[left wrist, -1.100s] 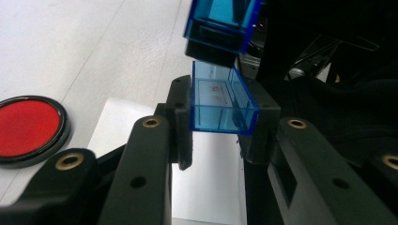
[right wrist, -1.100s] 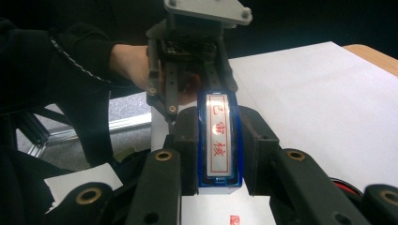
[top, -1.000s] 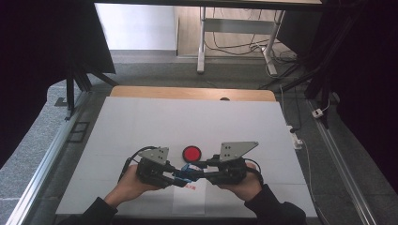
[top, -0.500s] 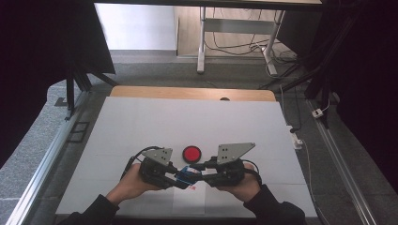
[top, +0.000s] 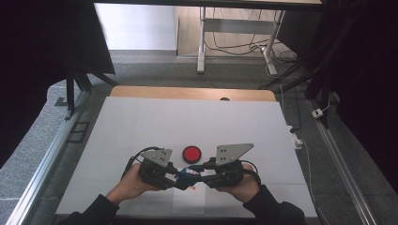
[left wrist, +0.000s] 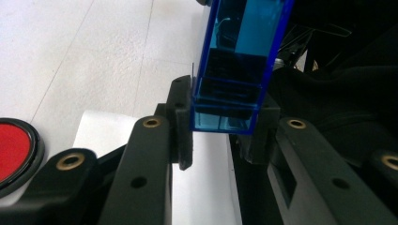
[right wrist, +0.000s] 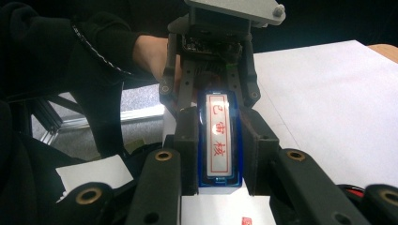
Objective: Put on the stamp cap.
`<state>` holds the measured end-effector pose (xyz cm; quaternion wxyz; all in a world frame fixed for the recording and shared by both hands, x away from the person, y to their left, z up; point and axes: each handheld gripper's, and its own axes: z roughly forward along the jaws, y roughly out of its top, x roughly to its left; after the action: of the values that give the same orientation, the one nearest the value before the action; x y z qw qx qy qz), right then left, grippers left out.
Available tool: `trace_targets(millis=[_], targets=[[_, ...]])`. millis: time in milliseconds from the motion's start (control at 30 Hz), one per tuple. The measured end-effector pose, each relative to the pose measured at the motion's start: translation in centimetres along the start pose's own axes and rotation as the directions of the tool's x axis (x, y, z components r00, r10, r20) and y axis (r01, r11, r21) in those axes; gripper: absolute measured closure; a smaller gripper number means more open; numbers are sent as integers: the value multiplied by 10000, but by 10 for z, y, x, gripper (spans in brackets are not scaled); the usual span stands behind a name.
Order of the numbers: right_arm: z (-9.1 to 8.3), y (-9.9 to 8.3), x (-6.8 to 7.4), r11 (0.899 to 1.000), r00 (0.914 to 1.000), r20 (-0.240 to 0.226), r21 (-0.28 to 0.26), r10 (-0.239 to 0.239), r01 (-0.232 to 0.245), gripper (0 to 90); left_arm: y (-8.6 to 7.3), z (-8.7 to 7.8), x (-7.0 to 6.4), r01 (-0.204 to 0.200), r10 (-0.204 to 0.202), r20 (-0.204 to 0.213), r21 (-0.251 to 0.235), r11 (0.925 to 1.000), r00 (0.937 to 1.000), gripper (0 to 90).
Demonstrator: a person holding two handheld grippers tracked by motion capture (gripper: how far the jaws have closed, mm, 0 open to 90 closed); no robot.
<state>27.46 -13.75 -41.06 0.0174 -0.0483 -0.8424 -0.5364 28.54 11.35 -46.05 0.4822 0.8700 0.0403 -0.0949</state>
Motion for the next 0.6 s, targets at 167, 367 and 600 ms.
trace_targets(millis=[167,367,600], targets=[[-1,0,0,9999,10000,-65,-125,64,-65,713,1,-1,-2,-268,266,-97,-132,9996,9996,684],[-1,-2,-2,9992,9992,-310,-299,261,-270,714,2,-2,-5,-681,678,-217,-95,9976,9975,686],[0,-3,-3,9988,9990,-325,-368,315,-327,714,1,-3,-5,-699,697,-246,-84,9975,9973,685]])
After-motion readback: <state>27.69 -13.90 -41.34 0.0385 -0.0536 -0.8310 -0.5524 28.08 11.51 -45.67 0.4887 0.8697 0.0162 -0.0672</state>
